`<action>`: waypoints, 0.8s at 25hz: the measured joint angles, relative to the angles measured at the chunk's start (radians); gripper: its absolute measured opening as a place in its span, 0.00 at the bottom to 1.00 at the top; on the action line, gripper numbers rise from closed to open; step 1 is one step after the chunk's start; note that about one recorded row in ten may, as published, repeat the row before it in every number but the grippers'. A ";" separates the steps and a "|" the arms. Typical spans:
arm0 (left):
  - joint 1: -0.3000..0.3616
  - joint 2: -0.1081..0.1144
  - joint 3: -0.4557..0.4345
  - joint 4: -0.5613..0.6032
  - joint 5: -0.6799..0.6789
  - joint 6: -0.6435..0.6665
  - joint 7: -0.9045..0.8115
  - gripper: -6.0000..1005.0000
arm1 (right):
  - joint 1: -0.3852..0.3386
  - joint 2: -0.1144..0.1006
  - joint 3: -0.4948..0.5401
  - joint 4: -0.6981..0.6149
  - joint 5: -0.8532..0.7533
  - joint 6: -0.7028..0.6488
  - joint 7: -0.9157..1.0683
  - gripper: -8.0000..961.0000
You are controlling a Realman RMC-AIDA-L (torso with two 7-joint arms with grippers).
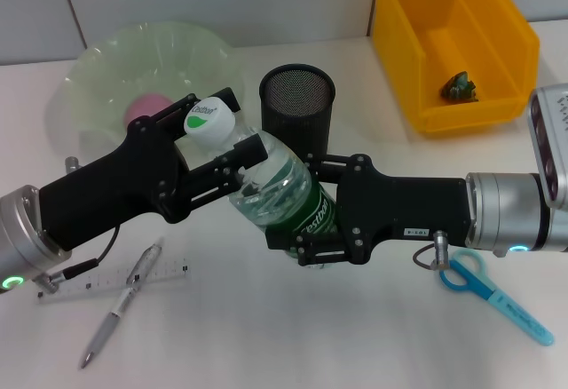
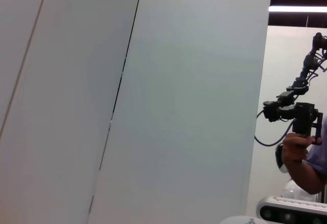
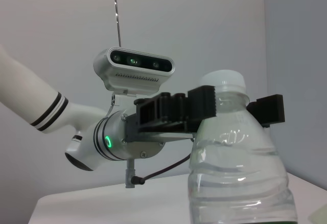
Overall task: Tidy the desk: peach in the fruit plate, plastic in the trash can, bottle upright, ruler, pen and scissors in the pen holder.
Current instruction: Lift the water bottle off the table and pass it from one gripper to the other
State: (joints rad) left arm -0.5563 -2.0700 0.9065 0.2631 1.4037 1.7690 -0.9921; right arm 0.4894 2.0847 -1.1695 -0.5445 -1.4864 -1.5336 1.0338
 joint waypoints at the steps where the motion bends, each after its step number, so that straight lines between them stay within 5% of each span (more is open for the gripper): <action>1: 0.000 0.000 0.000 0.000 0.000 0.000 0.000 0.76 | 0.000 0.000 0.000 0.000 0.000 0.000 0.000 0.80; 8: 0.000 0.000 0.000 -0.001 0.000 0.002 -0.004 0.57 | 0.000 0.000 0.001 -0.003 -0.001 -0.006 0.000 0.80; 20: 0.003 0.003 -0.002 0.002 0.000 0.006 -0.009 0.52 | -0.001 0.000 0.007 -0.008 -0.001 -0.012 0.000 0.80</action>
State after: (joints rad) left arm -0.5538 -2.0668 0.9049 0.2653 1.4035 1.7754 -1.0011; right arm 0.4886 2.0847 -1.1625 -0.5524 -1.4879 -1.5455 1.0339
